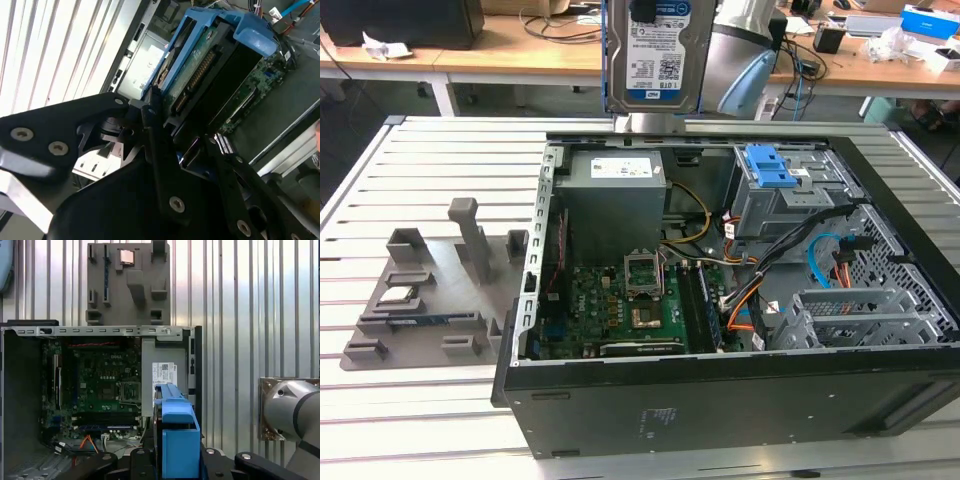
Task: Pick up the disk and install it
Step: 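Pick up the disk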
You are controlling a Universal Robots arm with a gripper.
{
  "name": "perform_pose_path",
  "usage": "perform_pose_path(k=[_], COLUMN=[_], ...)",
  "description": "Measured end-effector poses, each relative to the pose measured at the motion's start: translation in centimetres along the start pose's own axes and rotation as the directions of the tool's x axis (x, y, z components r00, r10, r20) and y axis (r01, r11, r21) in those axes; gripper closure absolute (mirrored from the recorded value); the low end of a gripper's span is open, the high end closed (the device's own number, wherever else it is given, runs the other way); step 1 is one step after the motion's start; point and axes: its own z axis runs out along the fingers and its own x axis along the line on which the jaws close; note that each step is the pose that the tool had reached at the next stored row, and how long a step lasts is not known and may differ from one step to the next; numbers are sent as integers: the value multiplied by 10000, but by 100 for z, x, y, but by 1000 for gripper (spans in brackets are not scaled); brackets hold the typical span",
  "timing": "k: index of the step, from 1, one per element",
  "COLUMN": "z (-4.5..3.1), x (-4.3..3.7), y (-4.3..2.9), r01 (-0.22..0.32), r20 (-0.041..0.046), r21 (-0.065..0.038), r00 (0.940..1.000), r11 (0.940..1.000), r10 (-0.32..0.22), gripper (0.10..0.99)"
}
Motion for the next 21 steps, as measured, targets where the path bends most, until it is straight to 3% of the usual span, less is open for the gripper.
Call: perform_pose_path(k=[1,2,3,5,7,9,15,21], z=[-5,-7,-10,-15,-16,-20,-25,-34], x=[0,0,-1,-1,-1,-1,-1,-1], y=[-185,-264,-424,-554,-617,-743,-951,-1289], r01=[-1,1,0,1,-1,1,1,0], r20=[0,1,2,0,0,1,1,1], r21=[-1,-2,-3,-6,-6,-8,-10,-15], r00=[10000,10000,10000,10000,10000,10000,10000,10000], r11=[10000,10000,10000,10000,10000,10000,10000,10000], r10=[1,-1,0,-1,1,-1,-1,0], gripper=[722,722,722,722,722,722,722,722])
